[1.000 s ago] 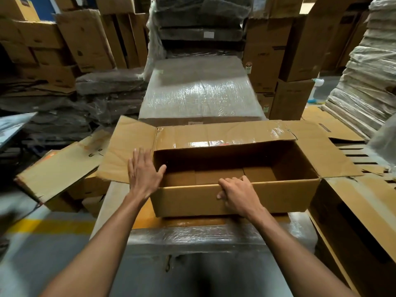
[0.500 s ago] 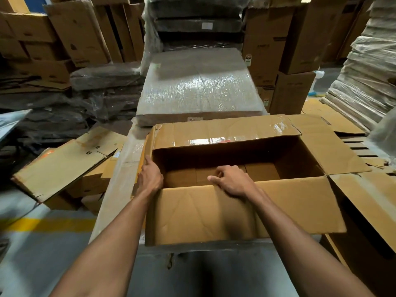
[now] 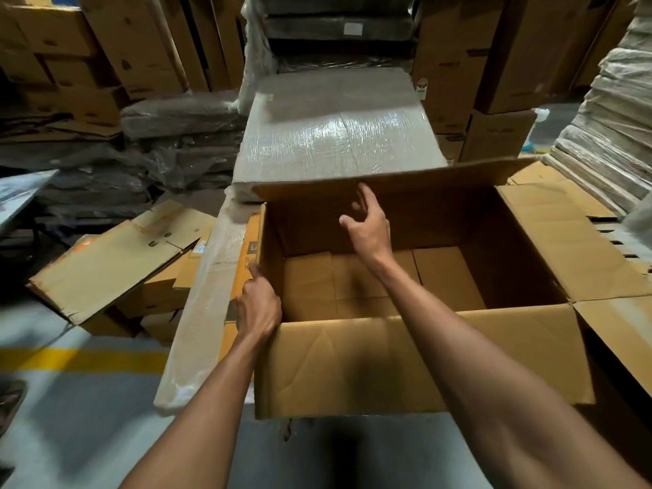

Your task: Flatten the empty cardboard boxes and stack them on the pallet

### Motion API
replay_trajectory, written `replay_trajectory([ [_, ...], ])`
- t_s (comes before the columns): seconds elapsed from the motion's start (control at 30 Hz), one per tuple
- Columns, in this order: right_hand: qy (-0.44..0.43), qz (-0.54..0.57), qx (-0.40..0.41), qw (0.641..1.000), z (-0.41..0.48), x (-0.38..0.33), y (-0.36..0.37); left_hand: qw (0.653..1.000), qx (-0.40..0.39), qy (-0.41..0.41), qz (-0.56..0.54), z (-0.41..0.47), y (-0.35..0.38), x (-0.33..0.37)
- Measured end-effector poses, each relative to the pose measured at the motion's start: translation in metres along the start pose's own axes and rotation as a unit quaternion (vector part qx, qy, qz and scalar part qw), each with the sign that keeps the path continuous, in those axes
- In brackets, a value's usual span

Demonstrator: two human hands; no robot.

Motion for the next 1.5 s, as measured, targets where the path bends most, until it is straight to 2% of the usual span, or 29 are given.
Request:
replay_trajectory([
  [0.1, -0.069, -0.172, -0.045, 0.982, 0.036, -0.008, 0.001, 1.000, -0.005, 0.004, -0.009, 0.002, 0.000, 0.003],
  [0.2, -0.081, -0.338, -0.073, 0.935, 0.063, 0.000, -0.001, 1.000, -0.002, 0.007, 0.002, 0.003, 0.001, 0.005],
  [0.37, -0.066, -0.463, -0.126, 0.875, 0.086, 0.018, 0.000, 1.000, 0.010, 0.016, 0.016, 0.007, 0.003, 0.007],
  [0.47, -0.068, -0.503, -0.139, 0.851, 0.100, 0.029, 0.004, 1.000, 0.009, 0.014, 0.021, 0.008, 0.006, 0.006],
  [0.83, -0.006, -0.526, -0.197, 0.828, 0.124, 0.066, 0.019, 0.999, 0.020, 0.001, 0.037, 0.009, 0.006, 0.006],
  [1.03, -0.042, -0.556, -0.198, 0.806, 0.106, 0.053, 0.003, 0.999, 0.047, 0.004, -0.012, 0.010, 0.004, 0.005],
  [1.1, -0.071, -0.559, -0.174, 0.808, 0.088, 0.048, -0.005, 0.996, 0.067, 0.006, -0.057, 0.009, 0.001, 0.003],
  [1.2, -0.089, -0.510, -0.136, 0.845, 0.051, 0.046, -0.017, 0.989, 0.111, 0.025, -0.099, 0.002, -0.006, 0.005],
  [1.33, -0.102, -0.409, -0.077, 0.903, -0.003, 0.037, -0.046, 0.967, 0.171, 0.140, -0.127, -0.023, -0.019, 0.015],
  [1.43, -0.118, -0.407, -0.028, 0.905, -0.036, 0.038, -0.083, 0.944, 0.183, 0.208, -0.178, -0.053, -0.019, 0.004],
  [1.5, -0.119, -0.396, 0.018, 0.910, -0.053, 0.047, -0.117, 0.932, 0.182, 0.190, -0.252, -0.072, -0.020, -0.009],
])
Point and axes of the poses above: each hand's wrist, its own z-axis towards the middle knuckle, its own y-axis out of the palm, x = y × z, the point moved 5 cm from there along z, towards the middle knuckle, and after that the axes turned 6 degrees about x, right-handed, at the moved point
